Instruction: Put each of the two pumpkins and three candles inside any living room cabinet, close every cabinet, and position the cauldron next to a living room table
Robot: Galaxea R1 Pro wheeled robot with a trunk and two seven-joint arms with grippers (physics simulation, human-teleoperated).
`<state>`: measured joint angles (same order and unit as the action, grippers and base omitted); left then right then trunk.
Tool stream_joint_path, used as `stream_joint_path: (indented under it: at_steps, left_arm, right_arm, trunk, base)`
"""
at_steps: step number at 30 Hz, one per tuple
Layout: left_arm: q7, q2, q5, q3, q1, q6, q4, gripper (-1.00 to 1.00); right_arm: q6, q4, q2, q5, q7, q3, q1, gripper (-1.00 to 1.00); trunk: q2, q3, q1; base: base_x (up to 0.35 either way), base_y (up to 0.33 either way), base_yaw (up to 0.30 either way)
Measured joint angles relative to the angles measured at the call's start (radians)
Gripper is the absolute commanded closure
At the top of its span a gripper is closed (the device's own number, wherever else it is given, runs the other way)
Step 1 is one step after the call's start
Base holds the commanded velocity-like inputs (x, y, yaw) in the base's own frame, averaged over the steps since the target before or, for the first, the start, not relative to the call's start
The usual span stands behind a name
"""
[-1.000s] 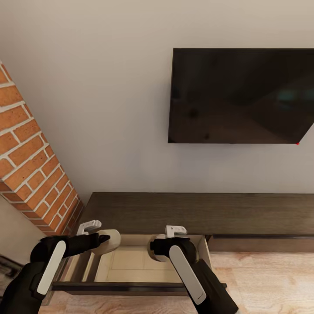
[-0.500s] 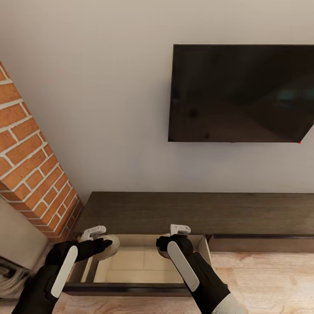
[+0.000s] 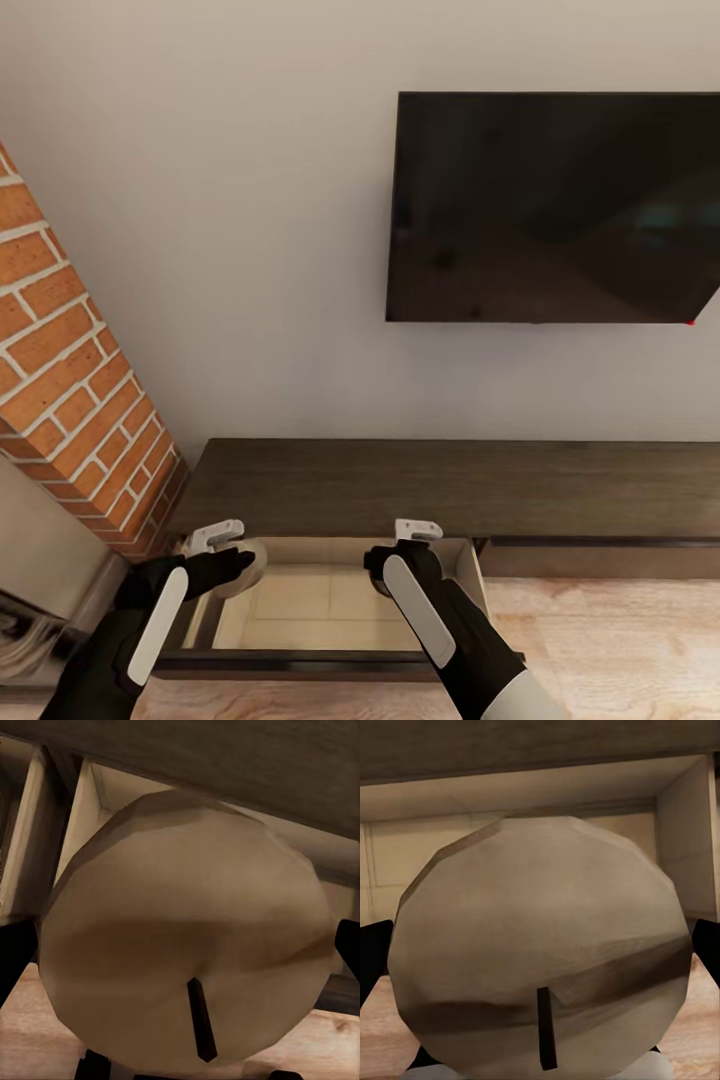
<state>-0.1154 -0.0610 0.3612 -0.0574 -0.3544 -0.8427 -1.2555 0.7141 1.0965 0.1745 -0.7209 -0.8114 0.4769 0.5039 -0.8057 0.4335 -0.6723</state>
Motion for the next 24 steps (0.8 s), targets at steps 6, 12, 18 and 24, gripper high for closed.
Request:
stream_joint_path:
  at_steps: [6, 12, 18, 24]
  left_arm:
    - [-0.017, 0.008, 0.000, 0.002, 0.000, 0.019, 0.021, 1.00]
    - [-0.019, 0.036, 0.002, 0.008, 0.000, 0.033, 0.045, 1.00]
    - [-0.046, 0.055, -0.016, 0.090, -0.001, 0.074, 0.095, 1.00]
    - [-0.092, 0.066, -0.021, 0.108, -0.001, 0.081, 0.102, 1.00]
  right_arm:
    - [0.002, -0.005, 0.000, -0.004, 0.000, 0.000, 0.001, 1.00]
    - [0.001, -0.045, 0.000, -0.008, 0.000, 0.000, 0.021, 1.00]
    - [0.000, -0.071, 0.000, -0.009, 0.000, 0.000, 0.038, 1.00]
    - [0.004, -0.075, 0.000, -0.011, 0.000, 0.000, 0.040, 1.00]
  trunk:
    - [-0.042, 0.019, -0.023]
    - [-0.084, 0.038, -0.046]
    - [-0.126, 0.056, -0.069]
    - [-0.168, 0.075, -0.092]
  base:
    - [0.000, 0.000, 0.000]
    - [0.000, 0.000, 0.000]
    - [0.000, 0.000, 0.000]
    - [0.000, 0.000, 0.000]
